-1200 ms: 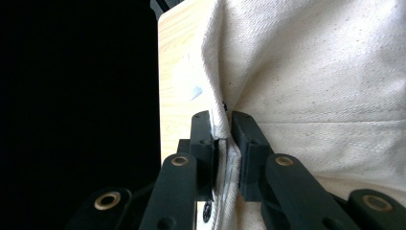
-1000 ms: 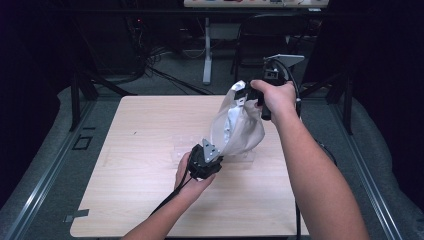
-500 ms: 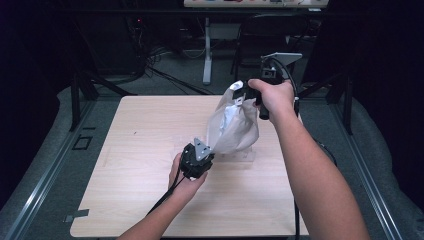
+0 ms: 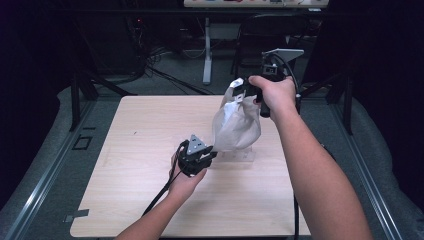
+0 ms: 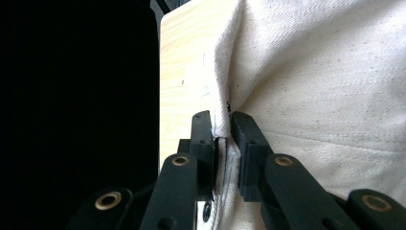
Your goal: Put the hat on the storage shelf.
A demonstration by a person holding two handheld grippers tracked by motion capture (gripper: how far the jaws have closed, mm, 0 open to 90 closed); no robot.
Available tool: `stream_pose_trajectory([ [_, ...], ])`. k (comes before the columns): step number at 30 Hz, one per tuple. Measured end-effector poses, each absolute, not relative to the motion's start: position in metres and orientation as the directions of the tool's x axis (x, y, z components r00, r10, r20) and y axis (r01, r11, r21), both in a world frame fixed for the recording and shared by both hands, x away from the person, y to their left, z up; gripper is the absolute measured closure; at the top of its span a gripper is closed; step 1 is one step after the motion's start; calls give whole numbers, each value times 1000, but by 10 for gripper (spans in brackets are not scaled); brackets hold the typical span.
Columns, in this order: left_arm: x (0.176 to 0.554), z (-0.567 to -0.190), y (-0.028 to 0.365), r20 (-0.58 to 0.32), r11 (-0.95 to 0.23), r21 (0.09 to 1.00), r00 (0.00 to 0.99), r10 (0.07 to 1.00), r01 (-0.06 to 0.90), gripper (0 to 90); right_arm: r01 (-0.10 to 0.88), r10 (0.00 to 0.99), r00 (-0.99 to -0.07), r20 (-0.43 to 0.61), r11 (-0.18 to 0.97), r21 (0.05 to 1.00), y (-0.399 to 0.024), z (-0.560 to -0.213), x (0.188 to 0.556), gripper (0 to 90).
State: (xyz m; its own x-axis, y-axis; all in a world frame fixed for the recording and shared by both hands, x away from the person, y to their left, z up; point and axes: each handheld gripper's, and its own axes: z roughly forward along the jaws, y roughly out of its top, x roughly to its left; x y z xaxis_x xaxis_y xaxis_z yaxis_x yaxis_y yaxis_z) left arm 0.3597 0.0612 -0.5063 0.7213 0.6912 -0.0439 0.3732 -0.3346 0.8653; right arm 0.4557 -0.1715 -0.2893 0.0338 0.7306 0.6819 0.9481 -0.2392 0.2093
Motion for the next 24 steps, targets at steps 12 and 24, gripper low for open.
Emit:
stream_pose_trajectory([
  [12,363,-519,74,-134,-258,878,723,677,404,761,954,724,22,690,-220,201,-163,-299,460,802],
  [24,360,-525,77,-157,-231,880,713,683,416,768,961,733,-1,680,-186,203,-149,-304,462,797],
])
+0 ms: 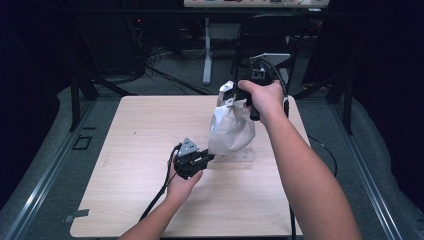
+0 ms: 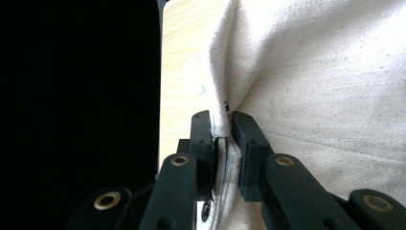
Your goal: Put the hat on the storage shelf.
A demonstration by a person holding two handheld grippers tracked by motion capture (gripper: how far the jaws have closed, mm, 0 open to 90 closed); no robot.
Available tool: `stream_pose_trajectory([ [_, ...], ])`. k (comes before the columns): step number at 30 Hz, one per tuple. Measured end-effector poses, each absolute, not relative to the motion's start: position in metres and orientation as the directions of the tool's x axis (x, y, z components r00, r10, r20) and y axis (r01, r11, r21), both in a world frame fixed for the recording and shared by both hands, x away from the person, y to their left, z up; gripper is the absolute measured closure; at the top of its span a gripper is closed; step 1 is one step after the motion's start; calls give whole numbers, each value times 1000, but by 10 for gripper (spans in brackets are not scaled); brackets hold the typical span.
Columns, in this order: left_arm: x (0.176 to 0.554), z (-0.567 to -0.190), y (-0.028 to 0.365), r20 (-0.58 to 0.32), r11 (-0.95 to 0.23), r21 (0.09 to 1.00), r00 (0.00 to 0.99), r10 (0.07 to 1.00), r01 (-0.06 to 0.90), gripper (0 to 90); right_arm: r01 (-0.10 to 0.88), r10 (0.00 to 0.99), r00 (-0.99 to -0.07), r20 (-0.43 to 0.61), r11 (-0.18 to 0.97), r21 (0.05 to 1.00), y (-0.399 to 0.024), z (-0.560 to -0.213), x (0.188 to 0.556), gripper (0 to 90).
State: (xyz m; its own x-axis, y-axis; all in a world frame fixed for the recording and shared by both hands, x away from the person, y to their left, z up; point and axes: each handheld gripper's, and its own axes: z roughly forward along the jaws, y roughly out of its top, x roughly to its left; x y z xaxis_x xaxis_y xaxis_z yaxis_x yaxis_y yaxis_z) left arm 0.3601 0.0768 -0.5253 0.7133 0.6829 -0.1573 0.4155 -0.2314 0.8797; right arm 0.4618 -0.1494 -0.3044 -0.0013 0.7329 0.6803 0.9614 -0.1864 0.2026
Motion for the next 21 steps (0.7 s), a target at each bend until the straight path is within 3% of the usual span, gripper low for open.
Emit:
stream_pose_trajectory([
  [12,355,-529,78,-140,-230,883,697,703,410,775,953,718,-24,695,-194,233,-155,-302,461,669],
  [21,354,-532,81,-152,-203,883,668,729,423,785,946,708,-29,706,-209,249,-165,-297,457,642],
])
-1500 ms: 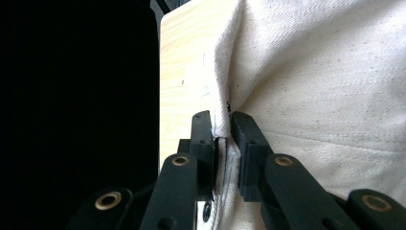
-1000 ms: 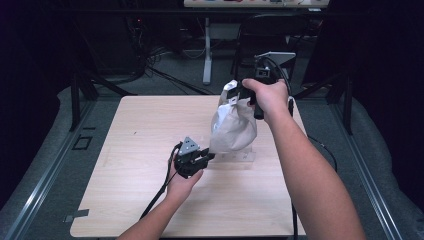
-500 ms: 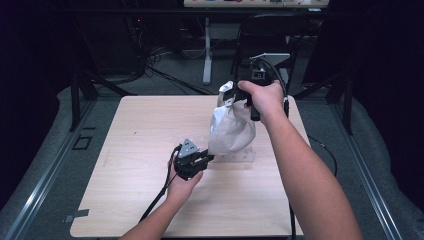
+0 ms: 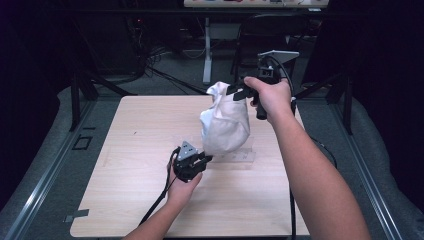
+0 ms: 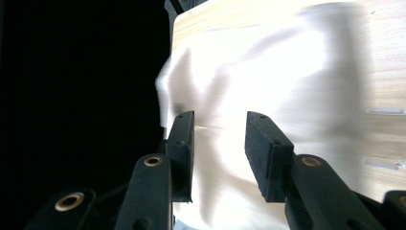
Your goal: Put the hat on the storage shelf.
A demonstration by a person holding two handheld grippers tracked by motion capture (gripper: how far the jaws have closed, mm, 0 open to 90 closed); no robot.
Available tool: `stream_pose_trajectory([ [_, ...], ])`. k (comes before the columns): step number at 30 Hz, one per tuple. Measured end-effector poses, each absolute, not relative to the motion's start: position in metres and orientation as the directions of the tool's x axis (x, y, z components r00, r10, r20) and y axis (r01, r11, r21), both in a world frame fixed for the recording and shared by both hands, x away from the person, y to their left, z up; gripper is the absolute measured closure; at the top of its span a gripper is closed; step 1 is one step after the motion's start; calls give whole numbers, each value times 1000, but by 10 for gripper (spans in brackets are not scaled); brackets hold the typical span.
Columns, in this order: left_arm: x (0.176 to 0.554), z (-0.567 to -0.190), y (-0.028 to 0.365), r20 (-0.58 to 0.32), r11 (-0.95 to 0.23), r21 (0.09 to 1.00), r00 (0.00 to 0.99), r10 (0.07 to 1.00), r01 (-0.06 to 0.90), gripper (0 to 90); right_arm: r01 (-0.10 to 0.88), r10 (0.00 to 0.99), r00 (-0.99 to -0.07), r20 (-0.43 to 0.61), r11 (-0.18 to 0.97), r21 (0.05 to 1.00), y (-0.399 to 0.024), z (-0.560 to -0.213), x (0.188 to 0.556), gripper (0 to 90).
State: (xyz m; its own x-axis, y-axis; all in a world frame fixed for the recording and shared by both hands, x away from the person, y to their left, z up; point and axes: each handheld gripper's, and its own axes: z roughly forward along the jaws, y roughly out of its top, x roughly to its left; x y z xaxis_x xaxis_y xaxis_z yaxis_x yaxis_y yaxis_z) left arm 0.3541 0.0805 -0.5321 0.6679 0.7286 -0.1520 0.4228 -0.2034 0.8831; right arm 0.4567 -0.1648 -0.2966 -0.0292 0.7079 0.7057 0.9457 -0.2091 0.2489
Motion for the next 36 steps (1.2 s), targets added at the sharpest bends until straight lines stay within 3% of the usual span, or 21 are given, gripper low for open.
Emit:
stream_pose_trajectory([
  [10,353,-545,86,-145,-227,862,651,745,453,836,937,722,-16,691,-230,263,-176,-295,455,638],
  [11,351,-545,85,-179,-205,849,631,755,486,835,939,724,-16,689,-227,260,-177,-295,455,638],
  [13,354,-548,88,-125,-249,861,658,743,444,830,939,729,-17,684,-222,261,-177,-296,455,637],
  [15,349,-549,85,-180,-206,846,626,758,492,827,940,733,-17,680,-219,260,-177,-296,455,636],
  [17,352,-550,87,-120,-256,857,656,745,447,827,941,742,-26,670,-209,268,-176,-296,454,634],
  [21,348,-552,85,-167,-221,843,630,759,490,825,941,752,-31,659,-201,273,-176,-296,452,630],
  [23,349,-552,88,-109,-271,849,652,750,454,817,941,756,-30,654,-200,274,-177,-297,452,623],
  [29,343,-556,87,-143,-279,815,642,753,508,748,940,780,-22,625,-196,278,-182,-301,451,599],
  [34,340,-558,89,-102,-316,808,646,756,497,642,941,806,-33,591,-175,291,-185,-306,446,571],
  [36,337,-559,86,-140,-298,797,640,755,526,601,942,817,-38,575,-163,294,-185,-308,444,561],
])
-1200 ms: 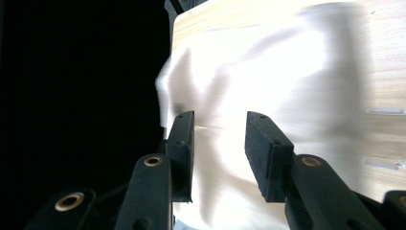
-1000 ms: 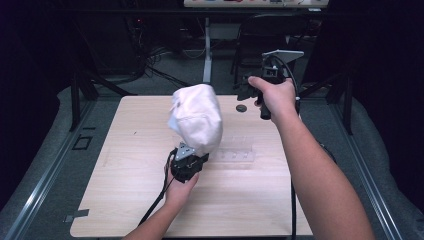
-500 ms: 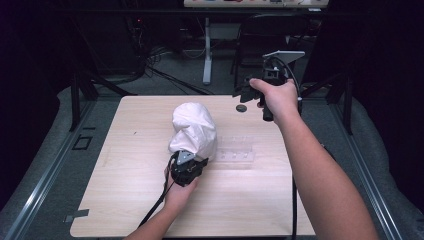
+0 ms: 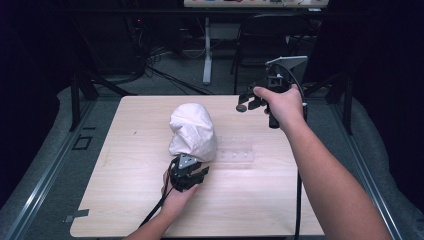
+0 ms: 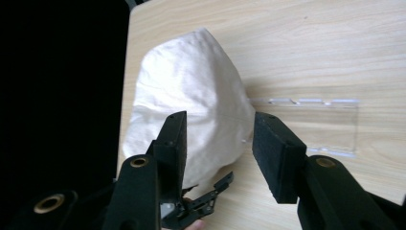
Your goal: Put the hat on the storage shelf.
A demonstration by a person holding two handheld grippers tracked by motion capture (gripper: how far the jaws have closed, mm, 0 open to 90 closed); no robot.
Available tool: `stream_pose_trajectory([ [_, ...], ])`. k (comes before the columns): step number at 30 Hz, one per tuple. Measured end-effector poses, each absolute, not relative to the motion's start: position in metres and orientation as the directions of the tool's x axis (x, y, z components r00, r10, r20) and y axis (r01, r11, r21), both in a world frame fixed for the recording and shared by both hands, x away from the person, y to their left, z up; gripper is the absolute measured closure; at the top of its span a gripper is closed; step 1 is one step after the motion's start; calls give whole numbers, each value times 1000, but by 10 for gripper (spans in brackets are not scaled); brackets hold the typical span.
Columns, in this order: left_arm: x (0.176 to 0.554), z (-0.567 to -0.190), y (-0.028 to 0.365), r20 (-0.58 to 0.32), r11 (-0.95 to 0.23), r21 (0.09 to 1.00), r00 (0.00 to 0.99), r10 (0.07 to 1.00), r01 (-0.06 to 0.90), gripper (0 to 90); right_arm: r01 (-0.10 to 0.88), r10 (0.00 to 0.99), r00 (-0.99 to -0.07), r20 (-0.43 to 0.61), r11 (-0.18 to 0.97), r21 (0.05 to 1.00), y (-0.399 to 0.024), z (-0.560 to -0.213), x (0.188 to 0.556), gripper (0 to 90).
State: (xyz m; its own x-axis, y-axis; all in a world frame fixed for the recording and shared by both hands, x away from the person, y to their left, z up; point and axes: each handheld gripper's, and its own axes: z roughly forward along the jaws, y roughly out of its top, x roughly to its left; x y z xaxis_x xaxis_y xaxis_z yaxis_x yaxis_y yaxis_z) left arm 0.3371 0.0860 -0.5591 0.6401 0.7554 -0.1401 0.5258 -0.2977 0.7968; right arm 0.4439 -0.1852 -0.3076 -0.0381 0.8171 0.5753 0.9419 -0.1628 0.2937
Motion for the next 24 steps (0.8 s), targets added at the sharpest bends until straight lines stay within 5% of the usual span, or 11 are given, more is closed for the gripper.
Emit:
stream_pose_trajectory([
  [7,326,-564,83,-127,-354,772,673,729,528,503,936,845,-60,531,-137,324,-190,-321,434,507],
  [24,306,-564,136,-128,-377,727,653,747,574,444,933,879,-100,465,-79,351,-210,-371,400,460],
])
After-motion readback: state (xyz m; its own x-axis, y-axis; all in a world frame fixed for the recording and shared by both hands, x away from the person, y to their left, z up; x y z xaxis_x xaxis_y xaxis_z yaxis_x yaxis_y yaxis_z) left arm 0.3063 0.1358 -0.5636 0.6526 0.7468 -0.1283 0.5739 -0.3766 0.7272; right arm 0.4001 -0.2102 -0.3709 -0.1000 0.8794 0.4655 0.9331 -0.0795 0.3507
